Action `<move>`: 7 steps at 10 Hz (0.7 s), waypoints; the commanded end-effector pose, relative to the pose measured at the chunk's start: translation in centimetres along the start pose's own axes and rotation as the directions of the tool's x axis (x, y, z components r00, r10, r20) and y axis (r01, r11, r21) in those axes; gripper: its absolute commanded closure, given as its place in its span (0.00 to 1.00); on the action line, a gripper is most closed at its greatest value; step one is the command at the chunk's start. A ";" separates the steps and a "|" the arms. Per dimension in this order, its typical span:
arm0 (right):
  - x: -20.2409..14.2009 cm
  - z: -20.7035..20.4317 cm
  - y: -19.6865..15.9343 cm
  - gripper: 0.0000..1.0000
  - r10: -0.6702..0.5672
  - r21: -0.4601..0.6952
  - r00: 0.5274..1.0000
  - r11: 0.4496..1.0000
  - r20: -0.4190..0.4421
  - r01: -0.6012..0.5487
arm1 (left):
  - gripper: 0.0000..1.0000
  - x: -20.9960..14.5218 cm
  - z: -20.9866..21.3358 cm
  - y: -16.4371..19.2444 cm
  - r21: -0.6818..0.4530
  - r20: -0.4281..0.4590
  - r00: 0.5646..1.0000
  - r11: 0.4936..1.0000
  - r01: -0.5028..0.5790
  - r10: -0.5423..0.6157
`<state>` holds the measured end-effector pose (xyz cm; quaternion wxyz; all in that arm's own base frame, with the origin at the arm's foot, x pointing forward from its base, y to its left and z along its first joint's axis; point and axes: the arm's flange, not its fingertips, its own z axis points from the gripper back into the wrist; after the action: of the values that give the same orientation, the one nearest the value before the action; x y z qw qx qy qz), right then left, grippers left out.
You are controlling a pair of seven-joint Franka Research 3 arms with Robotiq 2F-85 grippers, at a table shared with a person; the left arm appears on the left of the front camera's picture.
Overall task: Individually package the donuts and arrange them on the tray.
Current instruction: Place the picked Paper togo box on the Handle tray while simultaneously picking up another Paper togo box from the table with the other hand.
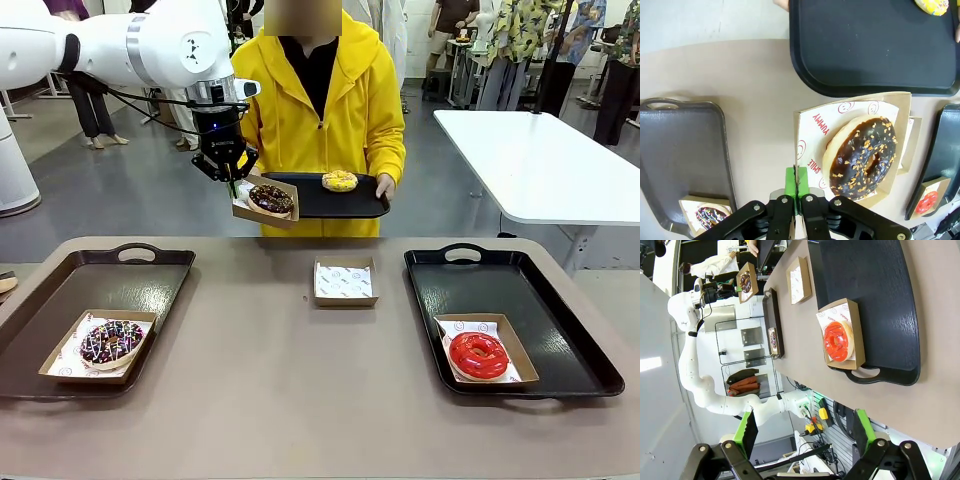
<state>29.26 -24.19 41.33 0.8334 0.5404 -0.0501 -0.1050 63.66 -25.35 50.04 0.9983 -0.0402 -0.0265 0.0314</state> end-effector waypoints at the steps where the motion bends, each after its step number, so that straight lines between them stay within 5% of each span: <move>1: 0.0 0.0 0.0 0.00 0.000 0.000 1.000 1.000 0.000 0.000 | 0.99 0.0 0.0 0.0 0.000 0.000 1.000 1.000 0.000 0.000; 7: 7.5 -9.4 16.1 0.00 0.000 -0.210 0.999 0.978 -0.042 -0.009 | 0.99 -5.5 4.8 11.6 -0.015 -0.009 0.999 0.998 0.053 -0.053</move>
<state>38.84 -12.54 52.17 0.8754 0.4762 -0.0261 -0.0794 59.68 -15.84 54.72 0.9987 -0.0378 -0.0325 0.0112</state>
